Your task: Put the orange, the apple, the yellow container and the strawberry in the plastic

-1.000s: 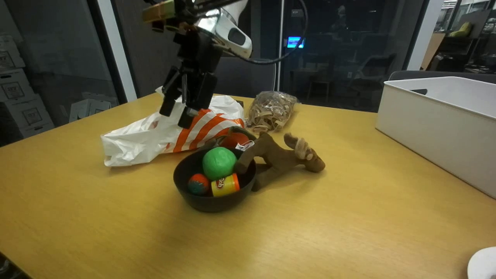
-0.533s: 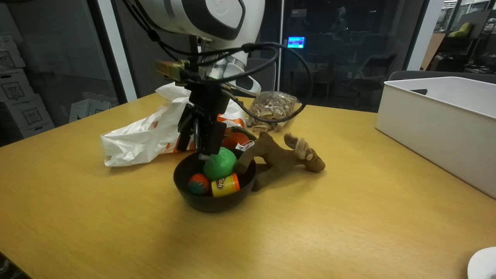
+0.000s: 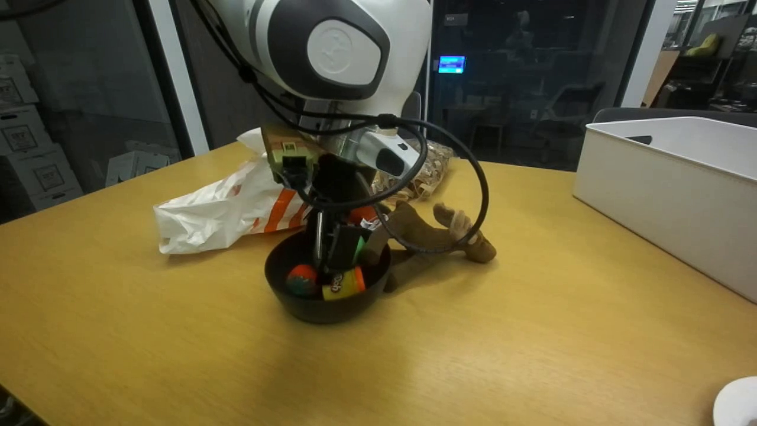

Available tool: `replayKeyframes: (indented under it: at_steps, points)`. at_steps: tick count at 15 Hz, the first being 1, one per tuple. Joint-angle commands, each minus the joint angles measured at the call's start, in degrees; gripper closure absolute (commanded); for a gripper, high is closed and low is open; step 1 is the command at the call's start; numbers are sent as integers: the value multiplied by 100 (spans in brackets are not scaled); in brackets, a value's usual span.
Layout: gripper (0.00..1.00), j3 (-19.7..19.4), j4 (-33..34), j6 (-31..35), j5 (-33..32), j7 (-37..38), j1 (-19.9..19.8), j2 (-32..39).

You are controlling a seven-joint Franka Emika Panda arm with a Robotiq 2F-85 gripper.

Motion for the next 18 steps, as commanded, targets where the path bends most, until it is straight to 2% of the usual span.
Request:
replayKeyframes:
  at_steps: [1,5,6,7,10,14,18]
  points:
    - [0,-36,-288,455,341,50,-51,-353]
    - [0,0,-315,704,484,90,-25,-358]
    - [11,10,-323,756,480,74,-16,-363]
    - [27,19,-331,810,505,77,-9,-368]
    - [49,33,-330,866,526,77,-1,-377]
    - [50,-20,-379,671,319,273,-28,-641]
    - [50,-62,-369,-155,219,-81,-85,-1317]
